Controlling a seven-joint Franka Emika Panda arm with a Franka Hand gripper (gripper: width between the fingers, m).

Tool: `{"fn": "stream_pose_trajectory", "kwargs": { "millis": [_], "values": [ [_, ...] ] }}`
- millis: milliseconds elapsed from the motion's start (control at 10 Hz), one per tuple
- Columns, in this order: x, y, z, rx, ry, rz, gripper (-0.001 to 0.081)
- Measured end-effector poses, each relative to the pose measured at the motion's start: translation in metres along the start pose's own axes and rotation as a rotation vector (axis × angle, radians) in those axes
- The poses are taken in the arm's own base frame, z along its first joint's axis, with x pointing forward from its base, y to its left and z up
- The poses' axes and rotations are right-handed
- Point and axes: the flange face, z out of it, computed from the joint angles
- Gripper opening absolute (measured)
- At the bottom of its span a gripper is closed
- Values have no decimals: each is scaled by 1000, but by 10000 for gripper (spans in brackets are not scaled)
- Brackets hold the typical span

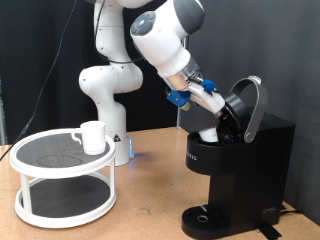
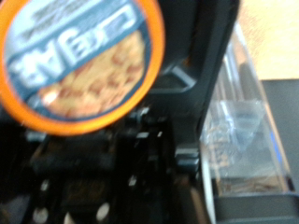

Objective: Make a cup of coffee with the keurig machine

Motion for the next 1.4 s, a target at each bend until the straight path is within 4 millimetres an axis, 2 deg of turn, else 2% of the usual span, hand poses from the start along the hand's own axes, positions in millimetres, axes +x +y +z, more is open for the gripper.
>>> {"fn": "stream_pose_trajectory", "kwargs": {
  "millis": [400, 1000, 1200, 1400],
  "values": [
    [3, -2, 7, 13, 37, 43, 734],
    [7, -21, 21, 50, 54, 91, 734],
    [4, -24, 19, 68, 13, 56, 734],
    [1, -22, 7, 66, -76, -21, 734]
  ]
}}
